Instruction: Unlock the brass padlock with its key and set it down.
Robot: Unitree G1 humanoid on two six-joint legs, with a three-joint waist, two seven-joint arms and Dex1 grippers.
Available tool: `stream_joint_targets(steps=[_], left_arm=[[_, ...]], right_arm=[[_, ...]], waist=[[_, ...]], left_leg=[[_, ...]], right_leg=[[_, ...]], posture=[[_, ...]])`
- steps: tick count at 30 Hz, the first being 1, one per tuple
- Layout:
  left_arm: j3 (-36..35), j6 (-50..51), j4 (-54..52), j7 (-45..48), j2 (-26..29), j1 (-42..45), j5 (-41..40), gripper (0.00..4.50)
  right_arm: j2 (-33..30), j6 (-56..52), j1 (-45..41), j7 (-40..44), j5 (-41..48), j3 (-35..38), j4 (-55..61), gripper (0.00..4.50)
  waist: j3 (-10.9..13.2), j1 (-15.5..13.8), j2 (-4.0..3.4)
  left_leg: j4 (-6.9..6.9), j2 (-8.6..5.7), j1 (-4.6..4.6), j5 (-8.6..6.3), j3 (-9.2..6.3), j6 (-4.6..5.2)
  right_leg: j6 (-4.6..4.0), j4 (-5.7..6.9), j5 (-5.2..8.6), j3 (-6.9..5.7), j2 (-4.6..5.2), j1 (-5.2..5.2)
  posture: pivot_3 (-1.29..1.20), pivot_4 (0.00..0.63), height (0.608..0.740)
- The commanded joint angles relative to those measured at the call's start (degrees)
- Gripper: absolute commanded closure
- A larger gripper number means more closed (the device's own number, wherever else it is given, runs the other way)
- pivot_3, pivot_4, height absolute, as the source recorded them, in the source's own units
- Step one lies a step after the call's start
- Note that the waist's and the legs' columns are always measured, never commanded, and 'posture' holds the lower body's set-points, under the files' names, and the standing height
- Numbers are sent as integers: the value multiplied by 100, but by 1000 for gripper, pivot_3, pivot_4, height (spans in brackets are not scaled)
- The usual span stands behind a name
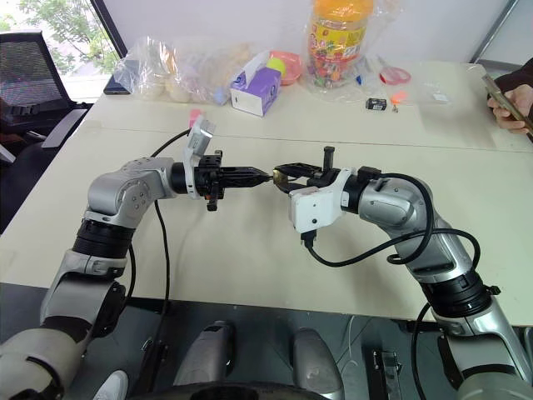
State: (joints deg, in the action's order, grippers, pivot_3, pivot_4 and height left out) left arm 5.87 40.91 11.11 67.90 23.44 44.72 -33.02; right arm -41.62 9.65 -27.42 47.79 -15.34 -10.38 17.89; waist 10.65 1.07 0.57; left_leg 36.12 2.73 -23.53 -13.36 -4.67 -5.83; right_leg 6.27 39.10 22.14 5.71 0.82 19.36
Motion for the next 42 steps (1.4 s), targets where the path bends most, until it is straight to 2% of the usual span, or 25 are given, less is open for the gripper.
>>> stream_joint_targets(steps=[1,9,22,27,31,33,37,40,42], left_arm=[[-19,-140,-102,77,13,-7,33,4469],[255,-1429,-426,61,-9,-268,701,4469],[225,-3047,-410,-335,-311,-287,1401,4469],[420,-4656,-433,-162,-239,-381,1989,4469],[526,-5371,-371,-36,-167,-434,2163,4469],[513,-5065,-366,-45,-143,-456,2070,4469],[213,-2329,-417,-331,-92,-326,1154,4469],[-467,621,-194,-725,-49,-7,-374,4469],[-1062,2110,200,-907,-30,226,-1265,4469]], right_arm=[[-40,-5,-12,3,91,97,315,3810],[4,-258,-47,152,316,120,377,3810],[-34,-278,-84,259,356,101,368,3810],[-42,-276,-55,298,350,100,348,3810],[-44,-264,-44,329,353,99,319,3810],[-38,-253,-45,332,348,97,309,3810],[-24,-232,-76,327,338,81,261,3810],[-20,-222,-109,305,336,66,222,3810],[-19,-224,-130,298,341,70,201,3810]], waist=[[0,0,0],[0,-7,0],[1,-13,0],[1,-7,0],[1,-11,0],[1,-12,0],[2,-11,0],[3,10,1],[5,37,3]], left_leg=[[0,0,0,0,0,0],[0,0,0,0,0,0],[1,0,0,0,1,0],[0,0,0,0,1,0],[0,0,0,0,1,0],[0,0,0,0,1,0],[1,0,0,0,0,1],[1,0,0,0,-2,1],[1,0,0,0,-5,2]], right_leg=[[0,0,0,0,0,0],[0,0,0,0,0,0],[0,0,0,0,1,-1],[0,0,0,1,0,0],[0,0,0,1,0,0],[0,0,0,1,0,0],[0,0,0,1,0,-2],[0,2,0,0,-1,-1],[0,4,0,-1,-3,0]], posture=[[0,150,740],[0,150,740],[0,150,740],[0,150,740],[0,150,740],[0,150,740],[0,150,740],[0,150,740],[0,150,740]])
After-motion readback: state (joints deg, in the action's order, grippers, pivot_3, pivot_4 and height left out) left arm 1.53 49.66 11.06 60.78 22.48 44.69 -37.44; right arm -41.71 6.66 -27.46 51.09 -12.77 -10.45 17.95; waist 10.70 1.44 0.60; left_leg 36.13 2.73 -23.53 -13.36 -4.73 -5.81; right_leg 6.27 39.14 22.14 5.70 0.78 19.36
